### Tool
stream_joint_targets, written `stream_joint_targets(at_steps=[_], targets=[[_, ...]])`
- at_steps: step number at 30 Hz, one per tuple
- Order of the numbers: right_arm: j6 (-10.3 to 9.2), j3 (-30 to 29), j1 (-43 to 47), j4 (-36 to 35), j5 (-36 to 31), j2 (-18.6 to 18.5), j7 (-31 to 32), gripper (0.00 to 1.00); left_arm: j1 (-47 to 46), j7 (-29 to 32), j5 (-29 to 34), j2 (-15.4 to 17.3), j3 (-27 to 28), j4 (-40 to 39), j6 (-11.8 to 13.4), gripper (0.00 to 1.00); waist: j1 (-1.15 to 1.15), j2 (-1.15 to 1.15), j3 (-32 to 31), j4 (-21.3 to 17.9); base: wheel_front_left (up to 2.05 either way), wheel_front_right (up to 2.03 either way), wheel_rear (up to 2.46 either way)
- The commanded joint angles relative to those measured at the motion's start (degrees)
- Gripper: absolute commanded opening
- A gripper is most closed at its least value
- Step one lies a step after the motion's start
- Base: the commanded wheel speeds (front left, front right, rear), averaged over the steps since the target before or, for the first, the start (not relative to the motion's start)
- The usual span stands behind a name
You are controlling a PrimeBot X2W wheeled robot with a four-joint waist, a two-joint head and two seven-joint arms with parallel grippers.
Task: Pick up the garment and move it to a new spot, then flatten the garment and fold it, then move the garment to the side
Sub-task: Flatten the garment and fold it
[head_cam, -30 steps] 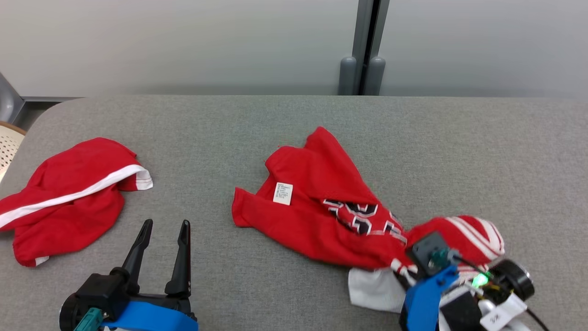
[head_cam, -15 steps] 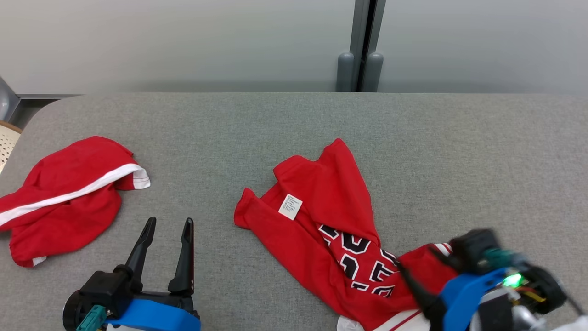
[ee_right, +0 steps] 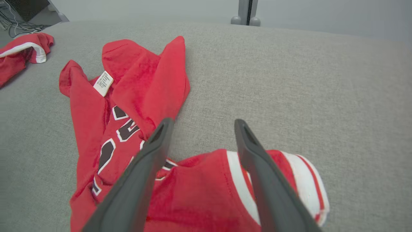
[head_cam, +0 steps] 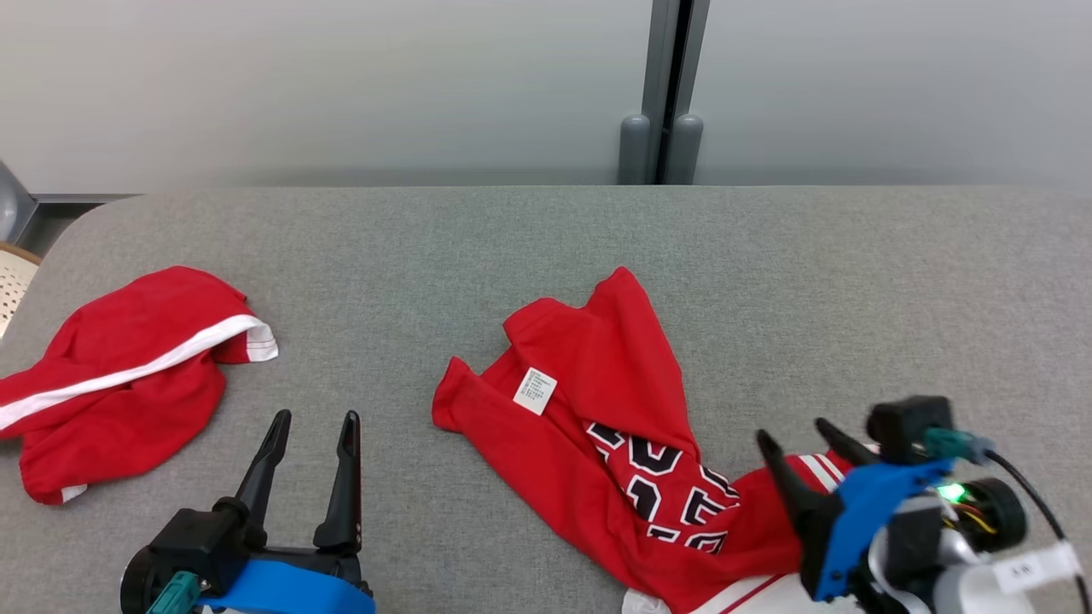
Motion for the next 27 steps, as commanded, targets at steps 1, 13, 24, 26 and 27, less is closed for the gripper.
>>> stream_joint_targets(at_steps=[1, 13, 24, 26, 27], targets=[[0.03, 1.5, -2.4, 2.0, 0.4, 0.1, 1.3, 1.00, -0.4, -0.3, 0.2, -0.1, 0.0, 0.1, -0.2, 1.00, 0.00, 0.00, 0.0, 0.3, 0.00, 0.00, 0.00], [0.03, 8.8, -13.3, 18.1, 5.2, 0.1, 15.7, 1.00, -0.4, -0.5, 0.1, -0.4, -0.6, 0.9, -0.8, 1.00, 0.00, 0.00, 0.5, 4.6, 0.00, 0.00, 0.00], [0.02, 10.4, -18.4, 24.9, -5.4, 0.0, 17.2, 0.00, -1.4, -0.5, 0.2, -0.7, -0.8, 1.1, -1.3, 1.00, 0.00, 0.00, 1.7, 7.2, 0.00, 0.00, 0.00], [0.02, 10.0, -20.3, 25.0, -7.8, 0.0, 14.0, 0.00, -1.6, -0.6, 0.3, -0.8, -0.7, 1.2, -1.3, 1.00, 0.00, 0.00, 2.1, 7.5, 0.00, 0.00, 0.00], [0.02, 9.9, -21.2, 25.5, -9.1, -0.1, 12.6, 0.00, -1.8, -0.6, 0.3, -0.8, -0.7, 1.2, -1.4, 1.00, 0.00, 0.00, 2.2, 7.6, 0.00, 0.00, 0.00]])
